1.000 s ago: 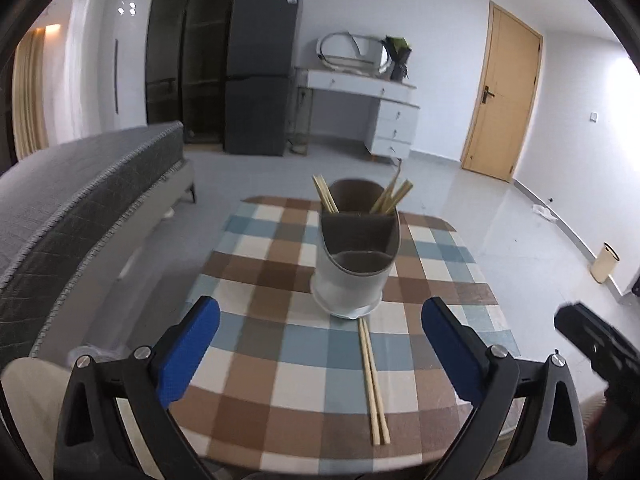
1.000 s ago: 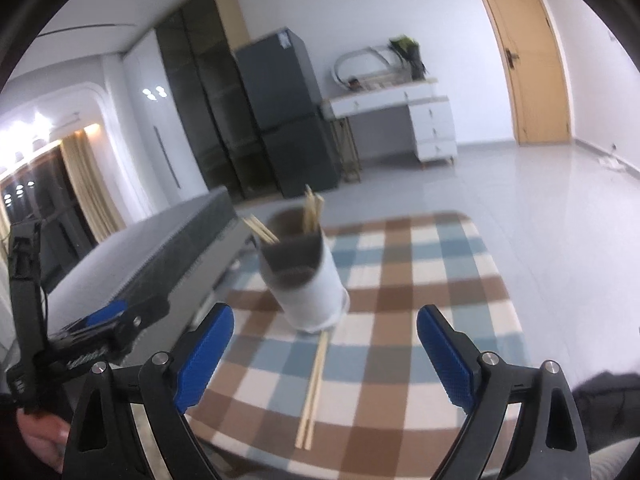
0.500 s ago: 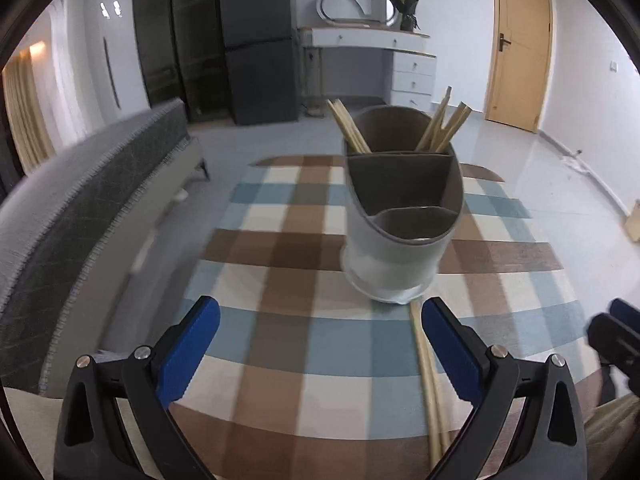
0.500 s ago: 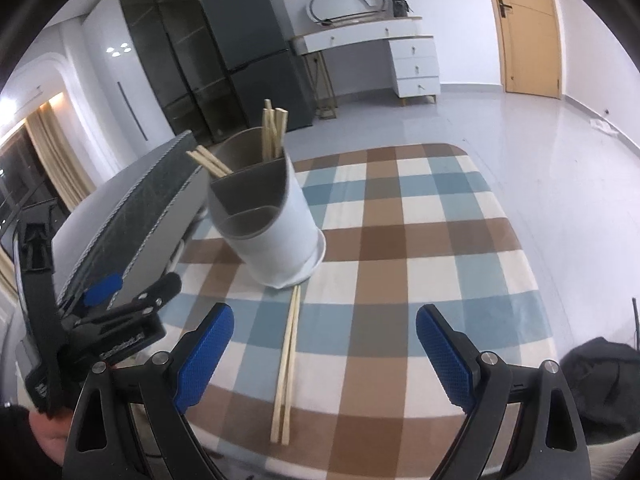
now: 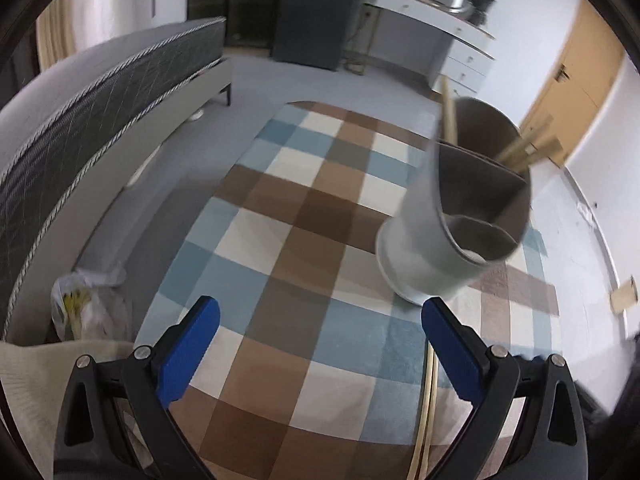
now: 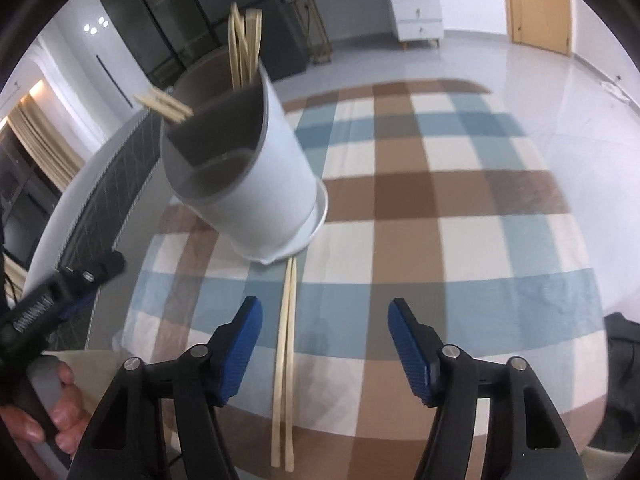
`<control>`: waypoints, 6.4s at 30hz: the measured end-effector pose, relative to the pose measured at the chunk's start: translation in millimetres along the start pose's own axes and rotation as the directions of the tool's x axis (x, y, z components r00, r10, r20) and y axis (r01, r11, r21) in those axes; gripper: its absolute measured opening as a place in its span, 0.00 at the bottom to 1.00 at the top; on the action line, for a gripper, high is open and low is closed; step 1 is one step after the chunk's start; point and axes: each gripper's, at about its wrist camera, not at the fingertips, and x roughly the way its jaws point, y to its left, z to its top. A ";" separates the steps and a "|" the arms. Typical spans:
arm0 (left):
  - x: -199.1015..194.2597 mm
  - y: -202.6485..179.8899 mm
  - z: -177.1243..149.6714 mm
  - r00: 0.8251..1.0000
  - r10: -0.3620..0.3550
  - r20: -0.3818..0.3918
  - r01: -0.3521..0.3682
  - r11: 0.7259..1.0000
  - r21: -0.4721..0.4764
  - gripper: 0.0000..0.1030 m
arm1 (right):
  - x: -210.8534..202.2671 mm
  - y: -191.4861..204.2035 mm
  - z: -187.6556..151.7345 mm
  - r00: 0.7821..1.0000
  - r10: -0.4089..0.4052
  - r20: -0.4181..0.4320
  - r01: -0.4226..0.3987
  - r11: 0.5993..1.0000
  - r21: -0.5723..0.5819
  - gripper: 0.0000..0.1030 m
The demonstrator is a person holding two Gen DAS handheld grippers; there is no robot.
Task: Organize utensils
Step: 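Move both open tools down to the remaining chopsticks beside the holder, then close the right tool on a loose chopstick beside the holder, then close the left tool on the last chopstick while the right tool holds its chopstick, then lift both held chopsticks and carry them above the utensil holder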
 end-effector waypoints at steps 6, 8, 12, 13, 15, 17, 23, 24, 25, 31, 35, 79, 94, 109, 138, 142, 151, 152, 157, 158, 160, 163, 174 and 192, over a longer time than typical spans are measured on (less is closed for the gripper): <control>5.7 5.9 3.8 0.999 -0.010 -0.031 0.009 0.999 -0.043 0.96 | 36.3 10.1 1.9 0.997 -0.015 -0.074 0.012 0.999 -0.039 0.42; 5.6 6.7 4.6 0.999 -0.011 -0.034 0.010 0.999 -0.046 0.96 | 47.0 10.1 1.0 0.995 -0.009 -0.103 0.006 0.999 -0.033 0.37; 3.6 9.3 7.9 1.000 -0.011 -0.023 0.010 0.999 -0.048 0.96 | 58.7 13.7 -1.5 0.991 -0.010 -0.133 0.005 0.999 -0.040 0.27; 4.2 9.8 8.8 1.000 -0.012 -0.019 0.011 0.999 -0.048 0.96 | 59.1 16.1 -2.0 0.991 -0.013 -0.133 0.006 0.999 -0.053 0.27; 4.1 9.2 9.4 1.000 -0.012 -0.015 0.011 0.999 -0.045 0.96 | 60.7 21.0 -3.9 0.990 -0.020 -0.138 0.009 0.997 -0.078 0.27; 6.2 7.7 9.0 1.000 -0.016 -0.024 0.015 0.999 -0.039 0.96 | 66.2 27.3 -7.6 0.988 -0.036 -0.151 0.019 0.993 -0.115 0.26; 3.6 13.0 10.9 1.000 -0.014 -0.013 0.014 0.998 -0.061 0.96 | 68.3 33.5 -10.9 0.983 -0.109 -0.150 0.081 0.980 -0.183 0.21; 3.2 13.0 11.2 1.000 -0.016 -0.011 0.015 0.998 -0.064 0.96 | 69.0 32.1 -11.2 0.982 -0.114 -0.150 0.086 0.979 -0.183 0.21; 2.7 13.2 11.5 1.000 -0.016 -0.009 0.016 0.998 -0.067 0.96 | 68.2 31.0 -11.3 0.981 -0.125 -0.150 0.097 0.979 -0.182 0.20; 2.3 16.2 13.1 1.000 -0.023 -0.009 0.022 0.996 -0.082 0.96 | 69.5 35.6 -11.0 0.982 -0.112 -0.151 0.083 0.979 -0.186 0.21; 4.2 20.1 14.0 0.999 -0.027 -0.020 0.025 0.994 -0.108 0.96 | 71.5 42.0 -13.3 0.982 -0.107 -0.152 0.075 0.976 -0.205 0.21; 26.7 -7.8 -31.9 0.992 -0.025 -0.124 0.035 0.996 0.083 0.96 | 15.4 -53.6 11.1 0.991 0.118 0.058 -0.127 0.974 0.190 0.04; 43.8 -72.7 -38.6 0.980 0.023 -0.197 0.028 0.968 0.251 0.95 | -4.2 -97.0 -2.2 0.984 0.110 0.139 -0.155 0.916 0.370 0.04; 87.9 -106.0 -48.4 0.964 0.131 -0.232 -0.043 0.936 0.349 0.90 | 4.0 -115.5 -0.2 0.982 0.109 0.157 -0.171 0.871 0.462 0.04; 70.1 -94.6 -63.1 0.941 0.051 -0.335 0.125 0.866 0.484 0.34 | -3.9 -117.3 -0.3 0.978 0.094 0.187 -0.172 0.871 0.461 0.04; 75.0 -104.0 -61.9 0.952 0.061 -0.300 0.105 0.856 0.506 0.40 | -4.7 -119.6 0.8 0.977 0.091 0.194 -0.175 0.865 0.470 0.04; 76.7 -122.5 -55.1 0.940 0.058 -0.335 0.130 0.850 0.511 0.01 | -14.1 -113.6 5.2 0.972 0.084 0.220 -0.176 0.881 0.440 0.04; 74.3 -123.5 -54.2 0.941 0.039 -0.336 0.144 0.852 0.503 0.01 | -16.1 -112.0 5.4 0.971 0.082 0.225 -0.175 0.885 0.431 0.04; 45.4 -116.1 -37.8 0.970 -0.048 -0.236 0.148 0.892 0.426 0.01 | -32.9 -99.1 3.6 0.963 0.069 0.260 -0.165 0.915 0.368 0.04; 35.8 -113.2 -33.5 0.975 -0.074 -0.211 0.158 0.897 0.412 0.01 | -36.8 -95.9 3.0 0.961 0.067 0.268 -0.164 0.920 0.357 0.04; 13.5 -105.2 -25.8 0.984 -0.114 -0.134 0.159 0.907 0.389 0.01 | -46.2 -88.2 2.1 0.955 0.061 0.291 -0.159 0.932 0.325 0.04; -20.4 -93.7 -18.0 0.981 -0.192 -0.016 0.185 0.915 0.359 0.01 | -60.4 -72.9 -0.8 0.944 0.057 0.324 -0.150 0.951 0.269 0.04; -50.3 -77.0 -8.0 0.958 -0.277 0.076 0.237 0.912 0.335 0.01 | -98.9 7.1 -15.4 0.916 0.033 0.401 -0.039 0.999 0.007 0.04; -79.9 -53.9 -2.2 0.945 -0.306 0.115 0.233 0.878 0.418 0.00 | -108.9 30.5 -9.9 0.897 0.036 0.441 -0.018 0.999 -0.044 0.04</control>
